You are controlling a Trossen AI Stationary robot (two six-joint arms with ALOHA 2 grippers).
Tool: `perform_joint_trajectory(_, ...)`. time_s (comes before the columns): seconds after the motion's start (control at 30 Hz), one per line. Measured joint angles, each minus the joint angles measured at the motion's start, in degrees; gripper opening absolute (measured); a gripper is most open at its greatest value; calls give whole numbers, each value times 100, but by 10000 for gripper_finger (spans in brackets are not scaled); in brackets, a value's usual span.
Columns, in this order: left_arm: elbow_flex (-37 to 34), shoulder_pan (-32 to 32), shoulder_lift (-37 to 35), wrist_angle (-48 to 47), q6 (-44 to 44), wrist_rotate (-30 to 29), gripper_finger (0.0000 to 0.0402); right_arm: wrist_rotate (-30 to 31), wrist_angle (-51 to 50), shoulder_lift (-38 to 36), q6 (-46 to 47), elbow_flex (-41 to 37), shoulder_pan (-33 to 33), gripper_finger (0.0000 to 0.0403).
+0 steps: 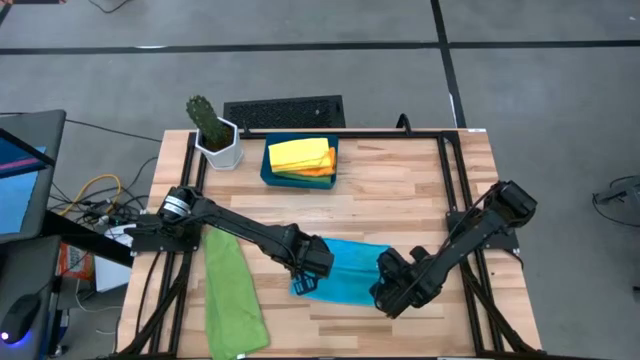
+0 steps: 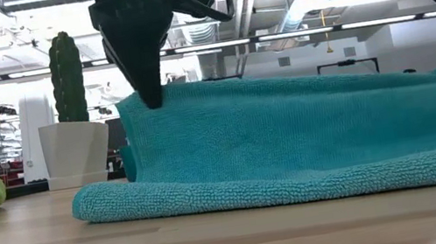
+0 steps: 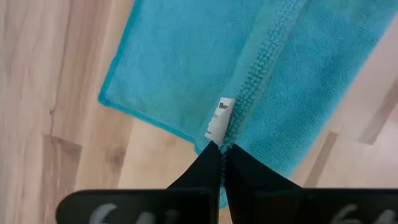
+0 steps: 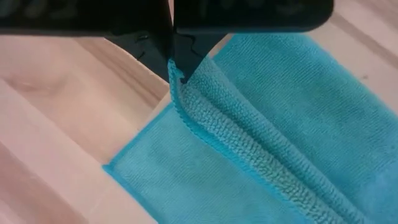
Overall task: Fold microfiber towels
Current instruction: Fold the blue towel
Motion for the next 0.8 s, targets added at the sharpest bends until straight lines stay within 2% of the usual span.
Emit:
perform_joint_trajectory(0.23, -51, 0, -4, 135, 12, -387, 5, 139, 212, 0, -64, -205, -30, 21)
perform_joint_trajectory(0.6, -725, 20, -9, 617, -348, -418, 22, 360, 385, 0, -494, -332, -294, 30)
perform_joint_trajectory(0.8, -947, 26, -9, 741, -636, -783, 23, 406, 501, 0, -614, -332, -406, 41)
